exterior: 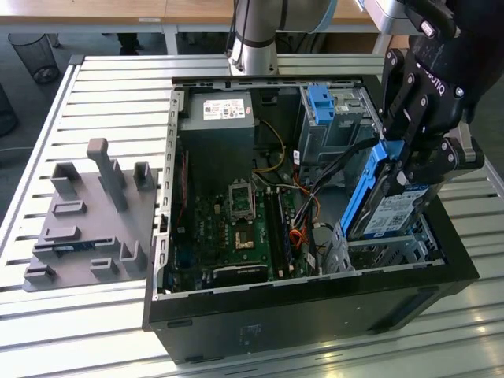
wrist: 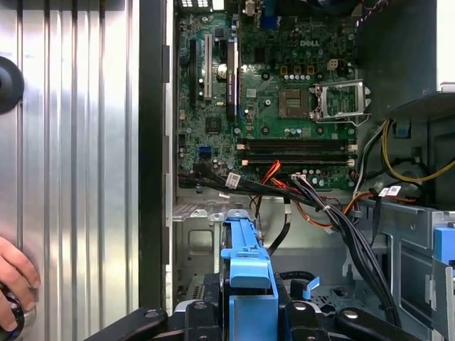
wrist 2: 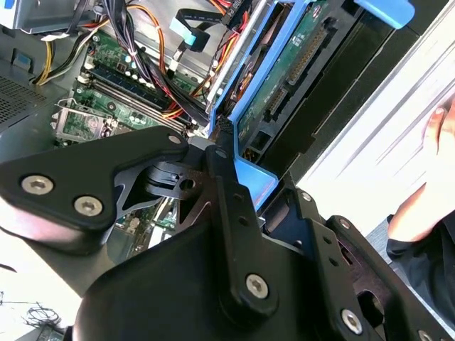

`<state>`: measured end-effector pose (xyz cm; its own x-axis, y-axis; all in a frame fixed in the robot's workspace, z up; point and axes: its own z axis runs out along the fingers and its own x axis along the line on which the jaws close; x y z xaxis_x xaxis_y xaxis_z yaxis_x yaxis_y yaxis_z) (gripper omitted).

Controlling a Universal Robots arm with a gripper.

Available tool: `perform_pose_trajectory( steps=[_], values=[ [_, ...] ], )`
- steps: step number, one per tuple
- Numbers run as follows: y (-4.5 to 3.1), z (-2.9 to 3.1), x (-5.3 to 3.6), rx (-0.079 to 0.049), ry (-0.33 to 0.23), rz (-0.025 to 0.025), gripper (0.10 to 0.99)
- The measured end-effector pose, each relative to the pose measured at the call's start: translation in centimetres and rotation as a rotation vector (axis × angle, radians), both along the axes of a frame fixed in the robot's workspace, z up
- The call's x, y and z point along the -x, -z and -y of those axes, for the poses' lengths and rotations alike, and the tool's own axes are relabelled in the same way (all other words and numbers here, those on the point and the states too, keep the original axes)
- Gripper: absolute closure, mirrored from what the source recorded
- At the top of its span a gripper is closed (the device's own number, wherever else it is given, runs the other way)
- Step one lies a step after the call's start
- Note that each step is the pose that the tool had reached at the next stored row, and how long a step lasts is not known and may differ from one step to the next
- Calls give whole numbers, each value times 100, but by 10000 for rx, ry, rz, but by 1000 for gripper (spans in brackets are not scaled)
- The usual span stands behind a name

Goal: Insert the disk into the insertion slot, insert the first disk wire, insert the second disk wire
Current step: 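Insert the disk into the insertion slot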

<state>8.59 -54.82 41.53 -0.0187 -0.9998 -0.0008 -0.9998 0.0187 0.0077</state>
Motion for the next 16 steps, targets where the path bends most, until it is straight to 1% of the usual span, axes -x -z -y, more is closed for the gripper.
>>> perform_pose_trajectory(
  steps=[8,16],
  values=[
    [27,0,0,0,0,0,722],
    [74,0,0,0,0,0,722]
  ],
)
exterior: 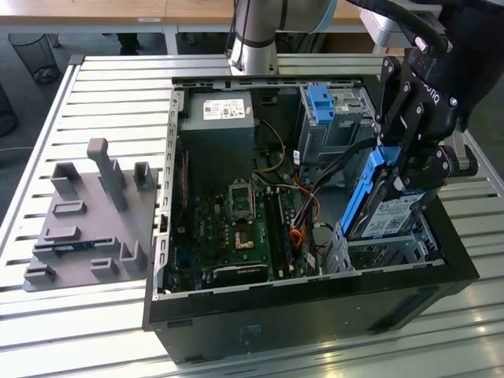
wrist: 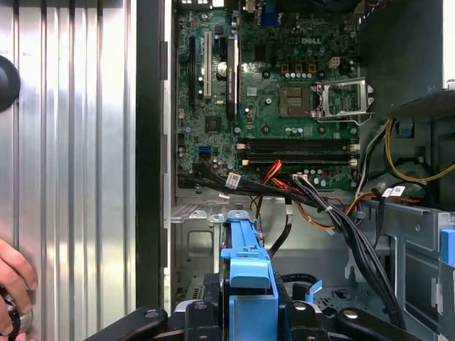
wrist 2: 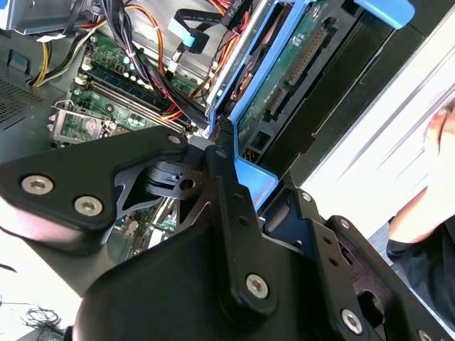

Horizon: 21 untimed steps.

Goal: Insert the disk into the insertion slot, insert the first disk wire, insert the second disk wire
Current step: 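Insert the disk into the insertion slot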

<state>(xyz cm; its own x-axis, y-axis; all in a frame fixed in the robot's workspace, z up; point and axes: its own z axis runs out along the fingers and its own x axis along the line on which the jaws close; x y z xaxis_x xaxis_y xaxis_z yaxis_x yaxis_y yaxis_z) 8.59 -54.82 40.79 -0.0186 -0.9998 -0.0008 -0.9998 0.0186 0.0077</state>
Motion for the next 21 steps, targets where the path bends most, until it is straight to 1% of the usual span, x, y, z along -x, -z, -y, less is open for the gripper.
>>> perform_pose_trajectory(
  steps=[21],
  values=[
    [127,0,0,0,0,-1,722]
  ],
)
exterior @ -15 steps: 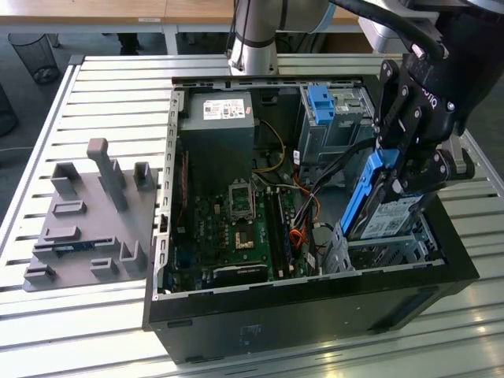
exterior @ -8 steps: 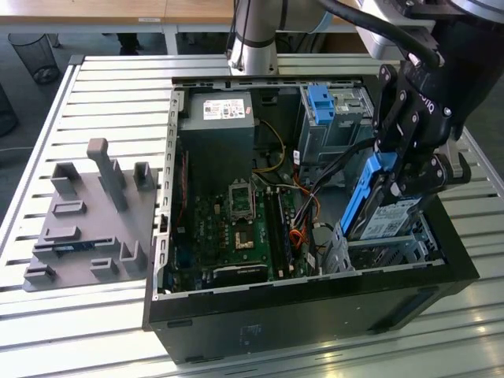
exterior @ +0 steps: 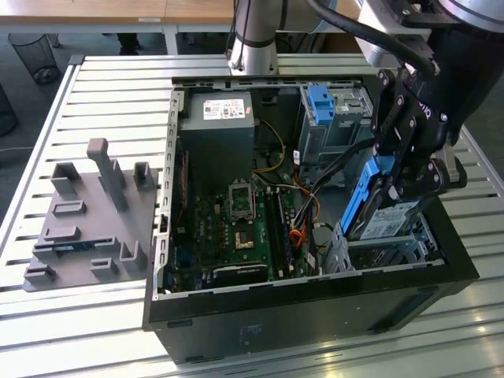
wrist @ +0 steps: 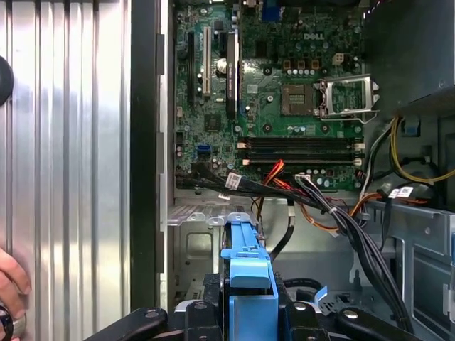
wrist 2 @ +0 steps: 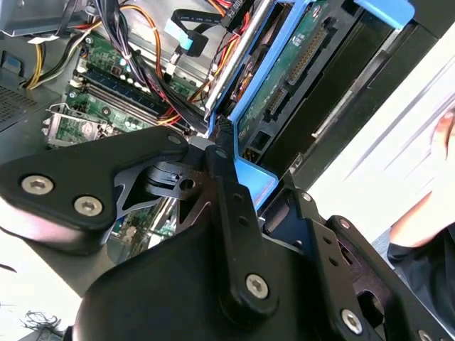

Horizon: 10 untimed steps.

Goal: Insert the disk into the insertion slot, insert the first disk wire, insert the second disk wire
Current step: 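Insert the disk into the insertion slot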

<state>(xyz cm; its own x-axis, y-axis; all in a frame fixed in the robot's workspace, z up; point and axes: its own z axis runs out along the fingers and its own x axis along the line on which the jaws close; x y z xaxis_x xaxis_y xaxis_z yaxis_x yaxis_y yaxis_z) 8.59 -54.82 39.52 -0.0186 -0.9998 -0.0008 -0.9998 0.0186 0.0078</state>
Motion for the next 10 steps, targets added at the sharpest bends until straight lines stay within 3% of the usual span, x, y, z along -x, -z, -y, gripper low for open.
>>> perform_pose_trajectory(
  steps=[10],
  values=[
    [64,0,0,1,0,0,722]
  ],
)
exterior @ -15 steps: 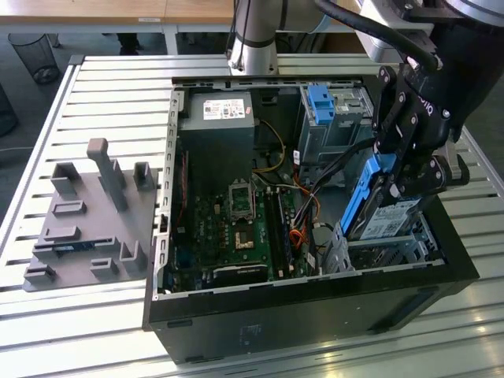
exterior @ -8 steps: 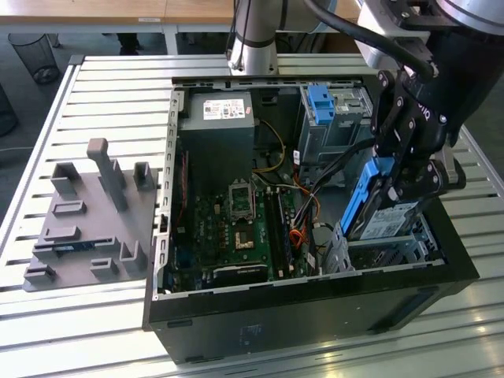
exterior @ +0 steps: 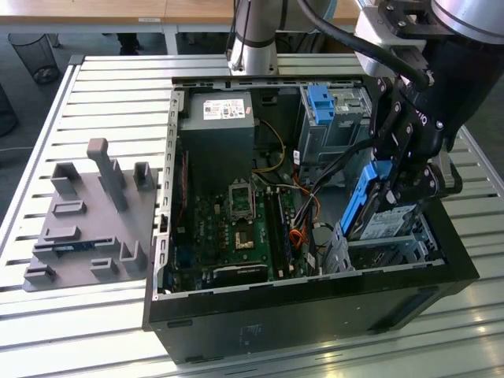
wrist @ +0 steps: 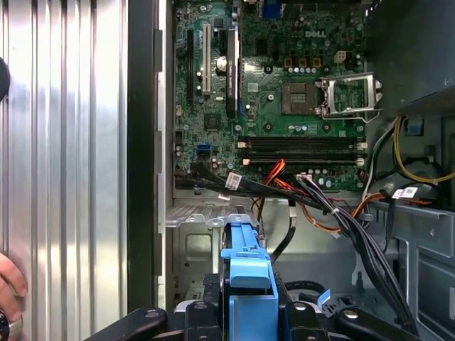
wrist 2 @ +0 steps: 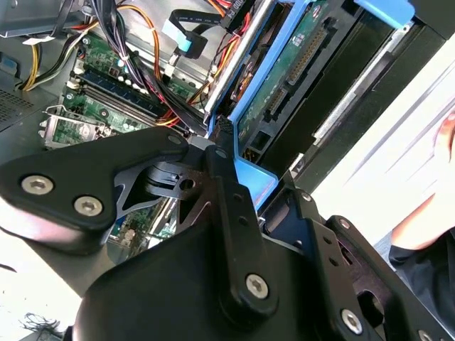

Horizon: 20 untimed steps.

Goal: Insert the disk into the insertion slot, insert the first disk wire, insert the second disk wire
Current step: 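Insert the disk into the insertion slot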

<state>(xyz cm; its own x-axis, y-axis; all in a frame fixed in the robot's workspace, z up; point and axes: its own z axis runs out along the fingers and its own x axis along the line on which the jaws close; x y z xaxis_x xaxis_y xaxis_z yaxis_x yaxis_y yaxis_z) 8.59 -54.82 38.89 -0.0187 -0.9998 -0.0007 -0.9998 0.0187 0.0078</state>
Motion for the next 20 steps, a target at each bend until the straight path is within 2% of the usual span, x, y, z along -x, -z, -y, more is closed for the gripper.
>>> perform_pose_trajectory(
  steps=[20],
  values=[
    [111,0,0,0,0,0,722]
  ],
)
